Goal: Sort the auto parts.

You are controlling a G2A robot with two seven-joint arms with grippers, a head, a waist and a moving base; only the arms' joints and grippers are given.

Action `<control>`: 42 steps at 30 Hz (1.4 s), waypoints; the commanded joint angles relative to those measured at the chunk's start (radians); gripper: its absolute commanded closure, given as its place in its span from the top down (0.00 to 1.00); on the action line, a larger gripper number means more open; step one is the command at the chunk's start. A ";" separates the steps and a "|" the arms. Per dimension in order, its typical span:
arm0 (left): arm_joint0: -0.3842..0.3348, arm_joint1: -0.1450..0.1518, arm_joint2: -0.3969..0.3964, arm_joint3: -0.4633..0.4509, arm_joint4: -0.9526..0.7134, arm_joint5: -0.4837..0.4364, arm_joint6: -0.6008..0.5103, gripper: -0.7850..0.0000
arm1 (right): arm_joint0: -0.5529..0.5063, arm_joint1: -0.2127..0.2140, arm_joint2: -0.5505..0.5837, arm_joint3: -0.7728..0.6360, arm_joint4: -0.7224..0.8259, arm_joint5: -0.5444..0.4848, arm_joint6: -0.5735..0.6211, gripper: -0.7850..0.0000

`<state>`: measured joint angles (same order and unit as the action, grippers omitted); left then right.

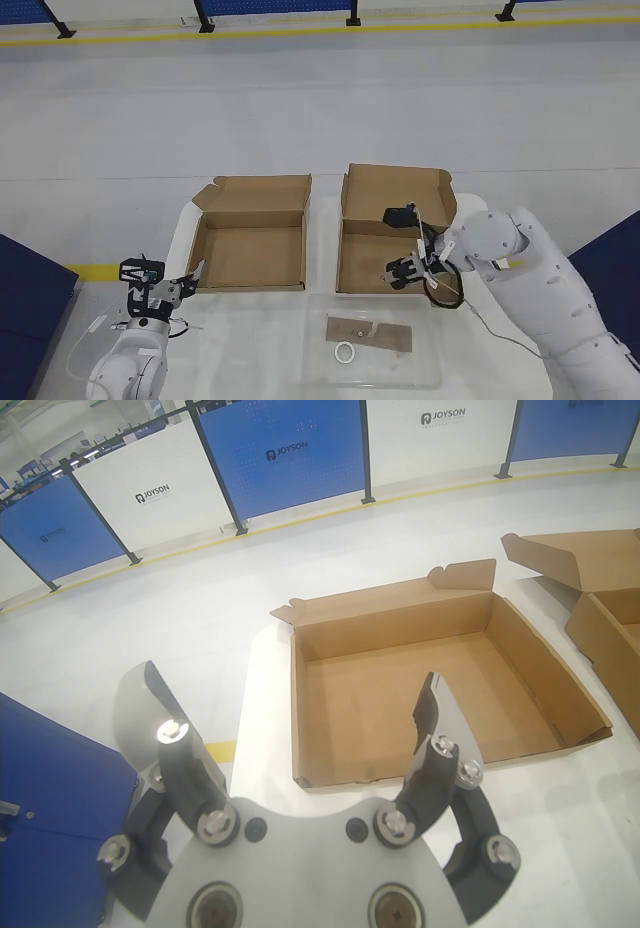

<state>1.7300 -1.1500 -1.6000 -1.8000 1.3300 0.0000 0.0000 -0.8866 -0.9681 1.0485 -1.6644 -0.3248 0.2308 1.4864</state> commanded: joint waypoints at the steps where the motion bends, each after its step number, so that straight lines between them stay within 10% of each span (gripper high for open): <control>1: 0.000 0.000 0.000 0.000 0.000 0.000 0.000 1.00 | 0.057 -0.013 -0.060 0.051 -0.029 0.008 -0.004 0.00; 23: 0.000 0.000 0.000 0.000 0.000 0.000 0.000 1.00 | 0.127 -0.043 -0.179 0.187 -0.115 0.015 -0.055 0.00; 42: 0.000 0.000 0.000 0.000 0.000 0.000 0.000 1.00 | 0.283 -0.151 -0.409 0.496 -0.232 0.107 -0.124 0.00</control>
<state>1.7300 -1.1500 -1.6000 -1.8000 1.3300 0.0000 0.0000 -0.6031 -1.1197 0.6382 -1.1673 -0.5577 0.3381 1.3622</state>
